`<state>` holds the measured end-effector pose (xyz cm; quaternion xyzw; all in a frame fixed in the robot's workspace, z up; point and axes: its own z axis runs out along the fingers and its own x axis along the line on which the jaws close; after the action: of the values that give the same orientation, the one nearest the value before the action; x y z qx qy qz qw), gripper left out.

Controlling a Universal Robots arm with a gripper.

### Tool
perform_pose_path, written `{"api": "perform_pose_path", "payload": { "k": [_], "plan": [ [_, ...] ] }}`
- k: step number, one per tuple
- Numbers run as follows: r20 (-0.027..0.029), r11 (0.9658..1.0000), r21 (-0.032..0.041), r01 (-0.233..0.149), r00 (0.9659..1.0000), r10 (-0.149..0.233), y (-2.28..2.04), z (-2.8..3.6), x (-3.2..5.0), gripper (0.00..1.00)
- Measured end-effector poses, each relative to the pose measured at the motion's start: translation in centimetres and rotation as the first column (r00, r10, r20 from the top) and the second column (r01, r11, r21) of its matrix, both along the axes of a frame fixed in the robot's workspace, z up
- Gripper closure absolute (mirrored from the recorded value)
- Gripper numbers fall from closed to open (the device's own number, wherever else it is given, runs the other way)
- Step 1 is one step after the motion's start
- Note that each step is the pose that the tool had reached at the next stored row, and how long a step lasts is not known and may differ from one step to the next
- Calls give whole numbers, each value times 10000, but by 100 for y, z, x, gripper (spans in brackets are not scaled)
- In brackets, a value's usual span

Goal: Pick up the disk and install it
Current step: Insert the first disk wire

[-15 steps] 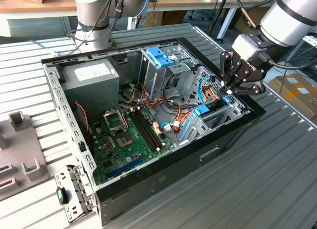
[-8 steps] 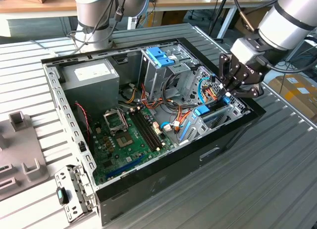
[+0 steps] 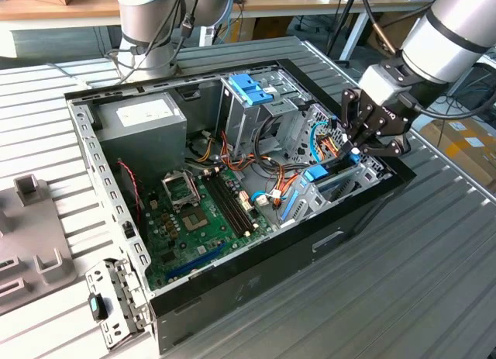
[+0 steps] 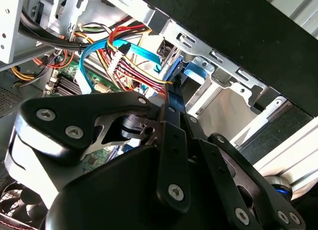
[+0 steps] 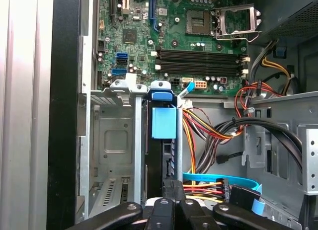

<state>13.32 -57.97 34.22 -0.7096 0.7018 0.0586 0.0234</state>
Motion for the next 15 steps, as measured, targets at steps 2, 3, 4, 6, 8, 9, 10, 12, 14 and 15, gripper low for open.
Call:
{"api": "perform_pose_path", "payload": {
  "k": [2,3,4,6,8,9,10,12,14,15],
  "plan": [
    [1,10000,1,0,10000,0,-9,-1,0,89],
    [0,10000,2,0,10000,0,-12,-1,0,89],
    [1,10000,4,0,10000,0,-12,-1,0,89],
    [0,10000,10,0,10000,0,-13,15,0,89],
    [1,10000,4,0,10000,0,-12,57,6,89],
    [1,10000,5,1,10000,-1,-13,76,8,89],
    [0,10000,4,0,10000,0,-12,93,13,89],
    [0,10000,2,0,10000,0,-12,118,18,89],
    [0,10000,3,1,10000,-1,-13,159,23,89],
    [0,10000,3,1,10000,-1,-13,175,24,89]
  ]
}}
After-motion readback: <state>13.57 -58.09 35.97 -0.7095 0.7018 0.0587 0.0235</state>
